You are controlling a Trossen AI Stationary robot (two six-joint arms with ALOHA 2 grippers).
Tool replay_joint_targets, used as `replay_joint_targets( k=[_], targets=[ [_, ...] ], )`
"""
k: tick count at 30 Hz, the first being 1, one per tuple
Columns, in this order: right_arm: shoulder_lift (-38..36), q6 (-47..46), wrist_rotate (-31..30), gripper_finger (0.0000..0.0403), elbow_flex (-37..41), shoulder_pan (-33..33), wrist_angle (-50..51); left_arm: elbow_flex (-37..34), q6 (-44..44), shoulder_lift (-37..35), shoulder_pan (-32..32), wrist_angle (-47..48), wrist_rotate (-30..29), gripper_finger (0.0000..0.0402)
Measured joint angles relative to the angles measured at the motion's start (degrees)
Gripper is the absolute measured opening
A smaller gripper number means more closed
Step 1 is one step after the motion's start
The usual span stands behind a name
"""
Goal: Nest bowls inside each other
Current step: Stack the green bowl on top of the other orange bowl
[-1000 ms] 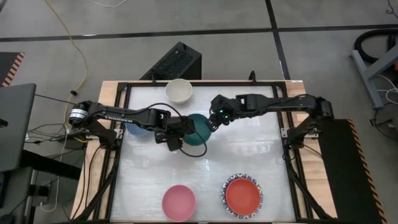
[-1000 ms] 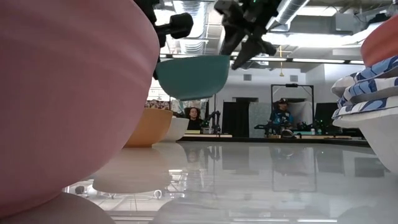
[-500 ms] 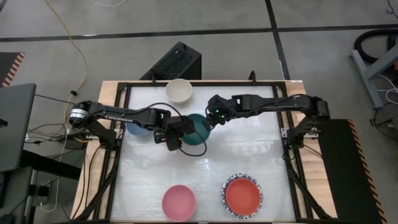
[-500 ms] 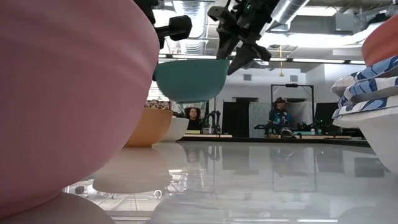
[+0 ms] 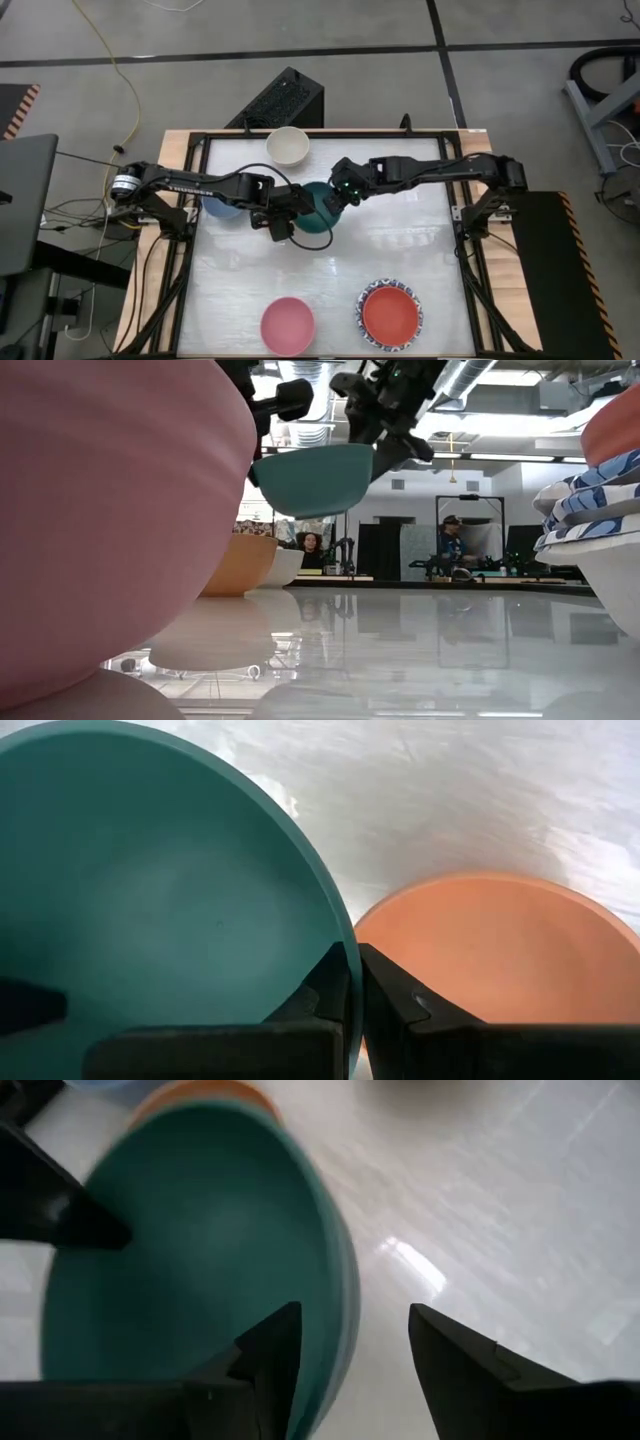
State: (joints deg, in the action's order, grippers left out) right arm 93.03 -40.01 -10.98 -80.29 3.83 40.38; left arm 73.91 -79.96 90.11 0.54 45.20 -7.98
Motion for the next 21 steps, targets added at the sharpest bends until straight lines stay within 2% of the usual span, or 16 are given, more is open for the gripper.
replay_joint_targets(
  k=[3,6,11,15,21],
  targets=[
    [0.19,-1.59,0.11,0.0201,0.04,0.03,0.76,0.00,-0.04,0.00,0.00,0.85,-0.26,0.0000],
    [-0.01,-3.47,-1.54,0.0174,0.00,0.01,2.02,0.00,-0.16,0.00,0.00,-0.36,-0.40,0.0000],
    [-0.13,-3.33,1.47,0.0087,-0.02,0.51,2.99,-0.07,-3.03,0.00,-0.02,-1.39,-0.33,0.0000],
    [-0.09,-3.73,1.01,0.0018,0.01,0.40,3.50,-0.07,-4.27,0.00,0.02,-2.18,-0.19,0.0000],
    [-0.09,-3.88,1.35,0.0015,0.02,0.51,3.83,-0.01,-4.31,0.00,0.21,-2.51,-0.12,0.0011]
  ],
)
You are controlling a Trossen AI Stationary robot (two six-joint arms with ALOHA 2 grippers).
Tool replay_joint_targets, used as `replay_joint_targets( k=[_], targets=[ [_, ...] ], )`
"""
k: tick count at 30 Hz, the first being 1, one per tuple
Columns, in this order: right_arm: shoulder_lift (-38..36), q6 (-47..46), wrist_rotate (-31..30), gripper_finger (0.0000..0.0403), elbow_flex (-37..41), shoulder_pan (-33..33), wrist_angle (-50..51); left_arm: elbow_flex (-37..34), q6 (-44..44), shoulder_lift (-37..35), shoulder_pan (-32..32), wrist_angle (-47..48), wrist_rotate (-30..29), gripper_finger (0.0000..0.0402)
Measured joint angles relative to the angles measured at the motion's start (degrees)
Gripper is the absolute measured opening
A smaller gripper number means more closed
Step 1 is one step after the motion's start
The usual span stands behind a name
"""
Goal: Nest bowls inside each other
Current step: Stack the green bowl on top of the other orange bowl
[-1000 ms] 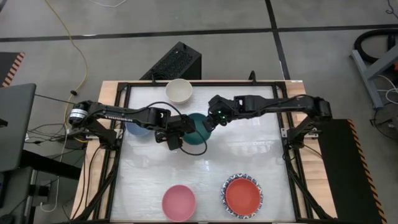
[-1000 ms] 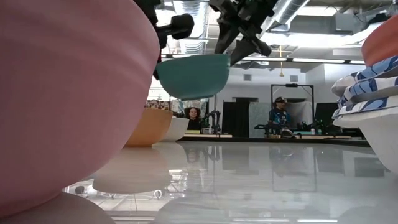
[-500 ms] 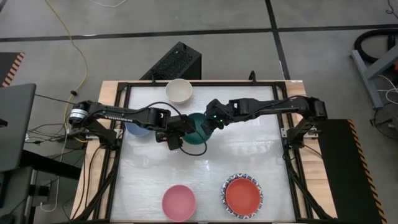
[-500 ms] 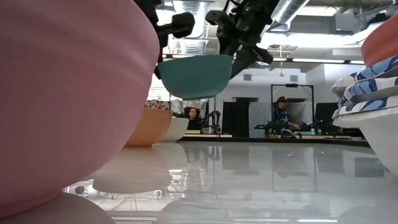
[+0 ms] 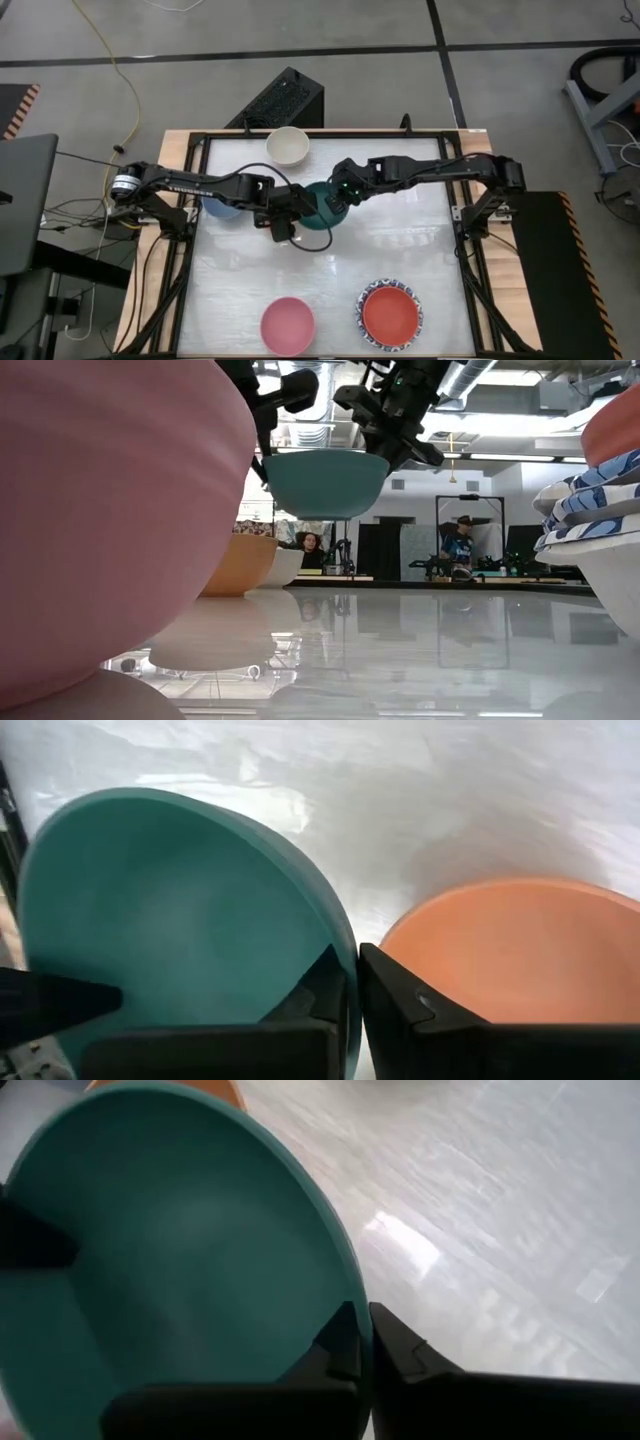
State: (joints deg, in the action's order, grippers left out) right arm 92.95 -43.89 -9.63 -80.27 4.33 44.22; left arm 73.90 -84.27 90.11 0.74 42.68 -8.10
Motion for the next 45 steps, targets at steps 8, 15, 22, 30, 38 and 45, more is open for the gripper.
replay_joint_targets(
  k=[8,15,22,30,38,45],
  targets=[
    [0.00,0.58,1.51,0.0010,0.02,-0.10,-0.11,0.01,2.21,-0.04,0.61,0.19,0.14,0.0077],
    [0.00,0.56,2.70,0.0009,0.02,-0.08,-0.08,-0.01,4.63,-0.02,1.51,0.26,-0.08,0.0151],
    [0.00,0.56,3.94,0.0010,0.02,-0.08,-0.18,-0.03,6.95,-0.92,1.95,0.32,-1.17,0.0203],
    [-0.09,2.11,6.08,0.0010,-0.02,-0.06,0.12,-0.03,7.18,-6.60,1.61,0.12,-1.55,0.0206],
    [-0.09,3.51,10.50,0.0011,-0.02,0.68,-0.36,-0.05,14.73,-13.37,1.63,0.01,-6.77,0.0206],
    [-2.59,5.01,15.99,0.0011,-0.02,-0.11,0.02,-0.05,36.36,-20.74,-0.06,-0.46,-9.00,0.0206]
  ],
)
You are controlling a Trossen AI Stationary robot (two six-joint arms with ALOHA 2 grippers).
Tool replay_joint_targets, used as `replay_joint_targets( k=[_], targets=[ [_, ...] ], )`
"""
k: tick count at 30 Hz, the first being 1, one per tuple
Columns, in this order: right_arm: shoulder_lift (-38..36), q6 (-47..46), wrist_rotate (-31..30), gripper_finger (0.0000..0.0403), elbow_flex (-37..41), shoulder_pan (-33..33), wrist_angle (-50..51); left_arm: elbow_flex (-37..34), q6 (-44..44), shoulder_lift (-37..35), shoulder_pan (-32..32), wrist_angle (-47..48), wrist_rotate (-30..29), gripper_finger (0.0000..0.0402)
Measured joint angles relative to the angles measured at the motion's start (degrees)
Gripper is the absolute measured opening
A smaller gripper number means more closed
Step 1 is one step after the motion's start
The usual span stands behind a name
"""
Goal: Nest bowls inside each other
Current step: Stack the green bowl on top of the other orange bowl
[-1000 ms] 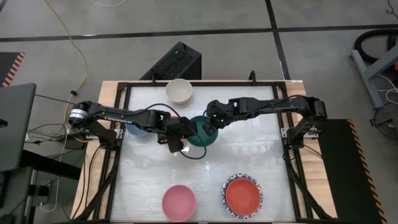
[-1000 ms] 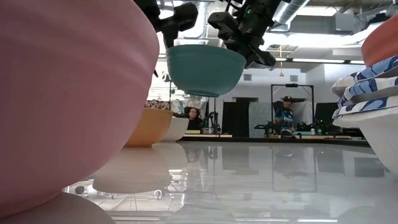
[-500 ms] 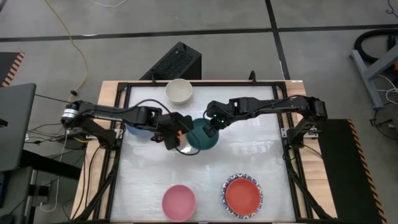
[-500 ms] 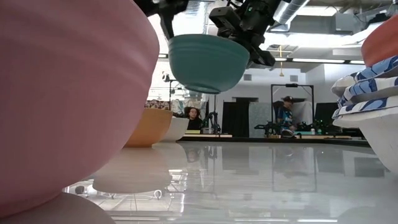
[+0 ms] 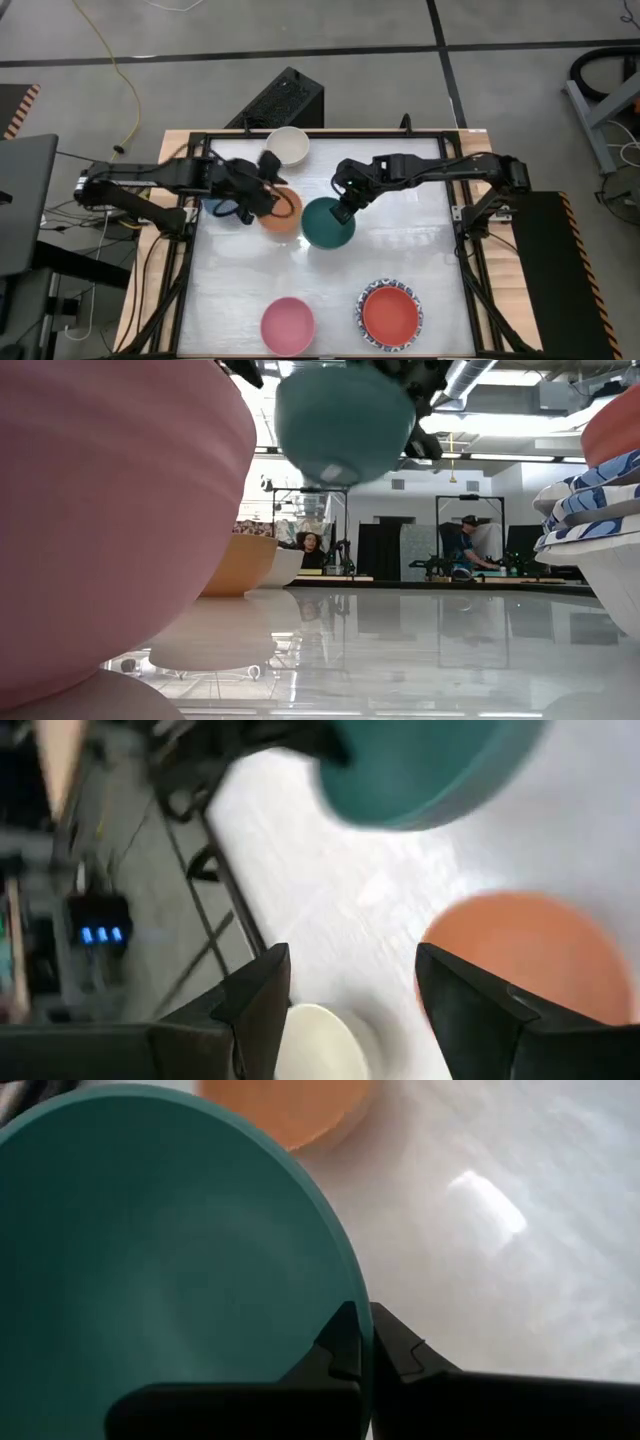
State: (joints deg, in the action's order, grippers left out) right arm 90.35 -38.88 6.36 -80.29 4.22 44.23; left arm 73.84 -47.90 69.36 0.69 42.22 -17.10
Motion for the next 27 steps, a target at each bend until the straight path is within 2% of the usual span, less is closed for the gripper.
replay_joint_targets(
  k=[8,17,22,24,27],
  targets=[
    [-4.75,-1.39,7.36,0.0011,0.00,-4.58,2.54,0.00,22.08,-7.98,-1.72,-0.14,0.30,0.0206],
    [-10.06,-12.39,9.83,0.0011,0.00,-16.90,8.13,0.00,48.10,-12.53,-1.70,-0.10,1.56,0.0206],
    [-11.36,-15.81,8.13,0.0011,0.00,-23.24,7.53,0.00,54.43,-12.31,-1.70,-0.34,2.67,0.0206],
    [-11.44,-16.19,6.49,0.0011,0.00,-25.59,6.32,0.00,56.14,-12.05,-1.72,-2.65,5.13,0.0206],
    [-11.21,-16.45,3.32,0.0011,0.00,-28.12,4.32,0.00,57.57,-12.02,-1.70,-11.37,11.73,0.0206]
  ],
)
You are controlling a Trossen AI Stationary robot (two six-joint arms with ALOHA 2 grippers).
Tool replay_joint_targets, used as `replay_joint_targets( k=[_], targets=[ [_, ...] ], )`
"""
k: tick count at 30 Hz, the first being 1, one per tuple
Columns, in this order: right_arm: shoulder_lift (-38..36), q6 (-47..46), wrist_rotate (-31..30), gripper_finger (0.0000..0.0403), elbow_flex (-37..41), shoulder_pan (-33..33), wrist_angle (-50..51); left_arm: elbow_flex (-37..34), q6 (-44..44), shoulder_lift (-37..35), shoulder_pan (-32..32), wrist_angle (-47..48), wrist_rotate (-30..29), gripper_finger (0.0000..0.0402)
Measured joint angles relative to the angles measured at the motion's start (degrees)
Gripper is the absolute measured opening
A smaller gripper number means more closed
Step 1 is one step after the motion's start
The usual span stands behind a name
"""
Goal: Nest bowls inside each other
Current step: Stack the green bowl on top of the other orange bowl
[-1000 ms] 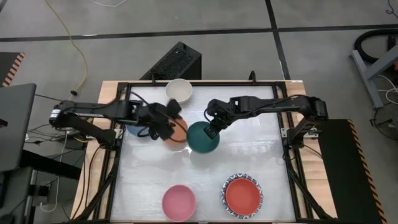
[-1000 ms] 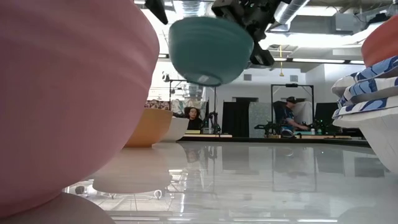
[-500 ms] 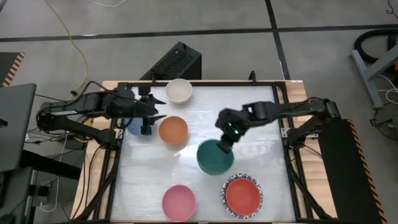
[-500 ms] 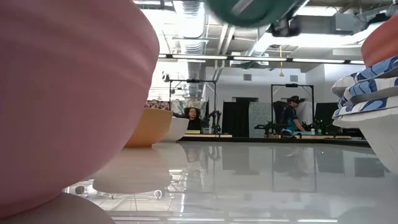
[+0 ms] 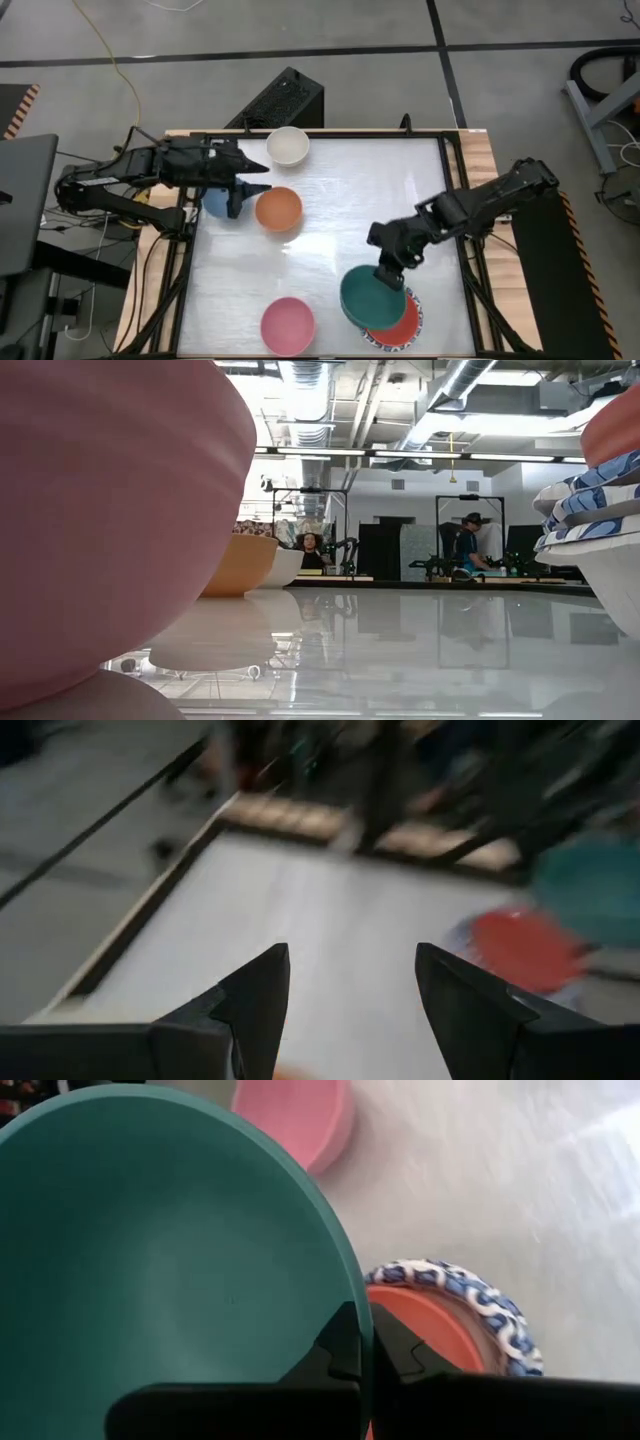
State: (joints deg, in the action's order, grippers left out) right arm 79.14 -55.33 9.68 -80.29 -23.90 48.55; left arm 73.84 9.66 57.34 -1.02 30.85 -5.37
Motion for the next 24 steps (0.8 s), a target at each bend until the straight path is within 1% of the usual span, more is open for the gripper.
replay_joint_targets(
  k=[3,5,7,10,13,16,21,24],
  targets=[
    [0.31,-0.64,-1.49,0.0012,0.00,-1.44,-1.20,0.00,1.57,-0.69,0.00,-6.58,6.49,0.0206],
    [0.59,-0.75,-2.91,0.0012,0.00,-2.02,-1.18,0.02,2.04,-1.46,0.00,-7.84,9.52,0.0206],
    [0.62,0.58,-3.82,0.0012,0.00,-2.05,-1.31,0.02,1.10,-2.87,-0.01,-6.57,11.33,0.0206],
    [0.47,2.62,-3.75,0.0012,0.02,-1.37,-1.63,0.02,-0.05,-5.38,-0.57,-4.65,11.67,0.0206],
    [-0.49,6.02,-2.84,0.0012,0.02,-0.27,0.21,0.02,-0.16,-8.26,-2.06,-3.32,11.37,0.0206],
    [-2.46,8.43,-0.76,0.0012,0.02,1.51,3.01,0.02,-0.38,-10.96,-3.84,-1.87,10.45,0.0206],
    [-5.88,9.73,-0.75,0.0012,0.02,2.69,12.09,0.02,-0.82,-13.81,-5.95,0.64,8.97,0.0206],
    [-8.18,10.21,-1.51,0.0012,0.27,2.32,13.13,0.02,-0.54,-14.47,-6.36,1.35,8.98,0.0206]
  ],
)
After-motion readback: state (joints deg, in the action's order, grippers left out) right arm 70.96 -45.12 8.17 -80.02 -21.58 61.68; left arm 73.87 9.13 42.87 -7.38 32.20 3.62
